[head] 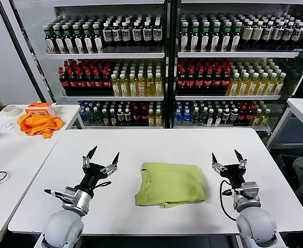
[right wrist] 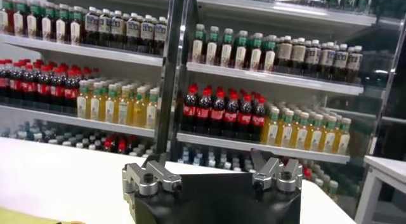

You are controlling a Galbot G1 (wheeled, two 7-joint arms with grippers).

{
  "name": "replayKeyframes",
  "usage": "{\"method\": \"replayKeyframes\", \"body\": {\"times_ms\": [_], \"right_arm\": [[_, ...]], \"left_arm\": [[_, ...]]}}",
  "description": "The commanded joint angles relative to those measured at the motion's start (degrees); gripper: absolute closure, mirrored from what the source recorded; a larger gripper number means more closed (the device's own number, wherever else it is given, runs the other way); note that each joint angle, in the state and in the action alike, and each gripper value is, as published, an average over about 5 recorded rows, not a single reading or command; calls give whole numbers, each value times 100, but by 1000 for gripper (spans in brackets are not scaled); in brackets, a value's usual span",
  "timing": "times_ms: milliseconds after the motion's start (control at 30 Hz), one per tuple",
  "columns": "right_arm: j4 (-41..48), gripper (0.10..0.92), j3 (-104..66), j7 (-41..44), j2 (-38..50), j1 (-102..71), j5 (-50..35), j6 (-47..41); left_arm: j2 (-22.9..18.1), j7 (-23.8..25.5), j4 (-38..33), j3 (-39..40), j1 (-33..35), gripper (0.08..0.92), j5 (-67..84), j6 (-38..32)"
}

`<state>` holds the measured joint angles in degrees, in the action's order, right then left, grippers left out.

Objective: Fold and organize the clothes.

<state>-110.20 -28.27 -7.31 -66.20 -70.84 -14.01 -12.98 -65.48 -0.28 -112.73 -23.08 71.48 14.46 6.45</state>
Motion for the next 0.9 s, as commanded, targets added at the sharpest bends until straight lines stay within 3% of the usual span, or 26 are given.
{"method": "replayKeyframes", "body": {"times_ms": [33,433,733,900], "right_arm": [[350,203,-221,57,57,173,55,173],[437,203,-158,-143,13,182,126,477],[580,203,-215,54,-134,183,274,577],[650,203,-285,212,-131,239,367,583]], "left_arm": [[-56,52,143,-14,-100,177,9,-51],[-292,551,807,-48,-206,177,-593,-1148],[-128,71,617,-31,-128,177,-634,-711],[-41,50,564,-13,-149,177,-624,-654]]}}
